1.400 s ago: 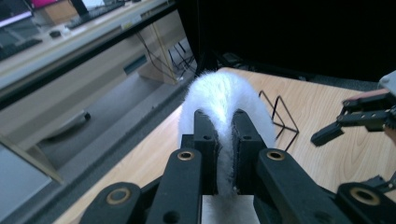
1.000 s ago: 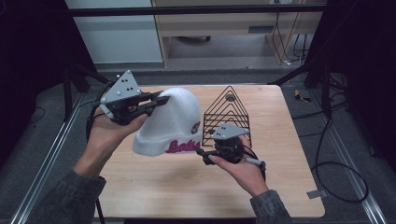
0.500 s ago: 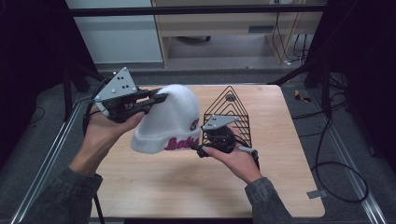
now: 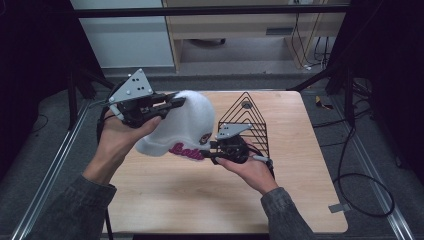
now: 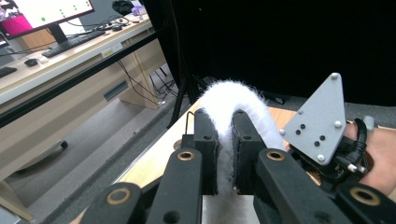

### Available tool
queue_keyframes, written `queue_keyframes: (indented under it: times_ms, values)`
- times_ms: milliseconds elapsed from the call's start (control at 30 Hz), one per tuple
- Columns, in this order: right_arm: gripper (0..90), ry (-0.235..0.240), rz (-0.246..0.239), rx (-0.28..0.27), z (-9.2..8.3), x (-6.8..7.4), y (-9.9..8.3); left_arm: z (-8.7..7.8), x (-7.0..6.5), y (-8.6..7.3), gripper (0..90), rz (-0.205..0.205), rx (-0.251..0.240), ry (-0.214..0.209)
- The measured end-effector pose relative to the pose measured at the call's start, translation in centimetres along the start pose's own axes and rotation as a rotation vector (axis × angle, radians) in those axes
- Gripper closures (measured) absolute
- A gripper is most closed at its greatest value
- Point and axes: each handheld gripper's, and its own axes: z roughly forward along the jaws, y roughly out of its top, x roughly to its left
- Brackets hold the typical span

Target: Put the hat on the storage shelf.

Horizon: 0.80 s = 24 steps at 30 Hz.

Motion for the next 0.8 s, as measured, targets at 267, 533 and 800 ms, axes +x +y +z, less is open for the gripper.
queue_keyframes:
  times_ms: [267, 533, 800]
  values:
    - [78.8, -0.031, -0.022, -0.019, -1.6, -0.4, 0.6, 0.4, 0.6, 0.5, 83.3, -0.059, -0.024, 0.024]
    - [81.5, -0.149, -0.062, -0.030, -7.0, -2.9, 3.0, 1.7, 1.4, 2.7, 83.2, -0.116, -0.087, 0.060]
    - [82.8, -0.238, -0.074, 0.000, -9.9, -5.9, 4.4, 4.4, 2.3, 3.3, 83.2, -0.151, -0.106, 0.064]
